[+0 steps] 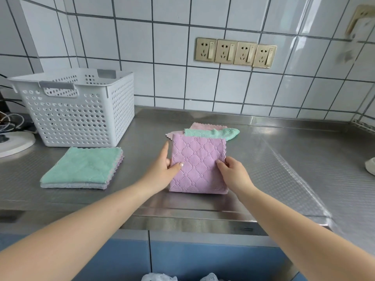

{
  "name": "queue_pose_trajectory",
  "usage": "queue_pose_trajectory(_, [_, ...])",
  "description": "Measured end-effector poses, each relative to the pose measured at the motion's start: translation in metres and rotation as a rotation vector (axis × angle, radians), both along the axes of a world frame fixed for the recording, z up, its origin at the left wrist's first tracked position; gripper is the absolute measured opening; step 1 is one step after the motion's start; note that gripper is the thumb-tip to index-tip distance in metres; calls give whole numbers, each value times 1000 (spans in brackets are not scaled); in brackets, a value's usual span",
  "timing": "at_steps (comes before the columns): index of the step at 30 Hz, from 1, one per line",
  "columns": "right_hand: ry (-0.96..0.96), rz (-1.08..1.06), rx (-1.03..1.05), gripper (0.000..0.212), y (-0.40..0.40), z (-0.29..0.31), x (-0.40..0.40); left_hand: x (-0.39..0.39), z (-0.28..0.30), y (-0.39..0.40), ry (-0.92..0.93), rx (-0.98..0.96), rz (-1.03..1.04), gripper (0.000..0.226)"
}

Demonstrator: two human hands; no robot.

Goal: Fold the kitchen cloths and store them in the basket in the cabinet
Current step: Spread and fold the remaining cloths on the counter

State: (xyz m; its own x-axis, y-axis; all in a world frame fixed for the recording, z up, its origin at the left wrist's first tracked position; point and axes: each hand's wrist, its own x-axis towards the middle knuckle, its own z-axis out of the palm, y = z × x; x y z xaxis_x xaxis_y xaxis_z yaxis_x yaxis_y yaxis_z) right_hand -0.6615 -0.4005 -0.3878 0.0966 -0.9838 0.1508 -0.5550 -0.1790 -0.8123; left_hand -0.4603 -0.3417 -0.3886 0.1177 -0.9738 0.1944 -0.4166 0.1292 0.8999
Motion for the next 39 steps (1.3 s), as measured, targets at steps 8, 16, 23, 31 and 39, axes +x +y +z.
queue_pose_trajectory(8, [197, 10, 135, 12, -22, -3, -1, 2, -6, -26, -88, 198, 26, 65])
queue_pose_trajectory(16, [78, -24, 285, 8, -30, -4, -2, -1, 5, -33, -288, 336, 15, 34])
queue_pose_trajectory(23, [617, -95, -2, 60, -37, 23, -14, -6, 18, -34, -936, 134, 115, 39])
queue_pose_trajectory(31, [728, 221, -105, 40, -14, -16, 45, -45, -12, -40, -1035, 228, 7, 55])
queue_pose_trajectory(39, [798, 175, -27, 54, -17, -29, 20, -23, -21, -36, -929, 293, 15, 62])
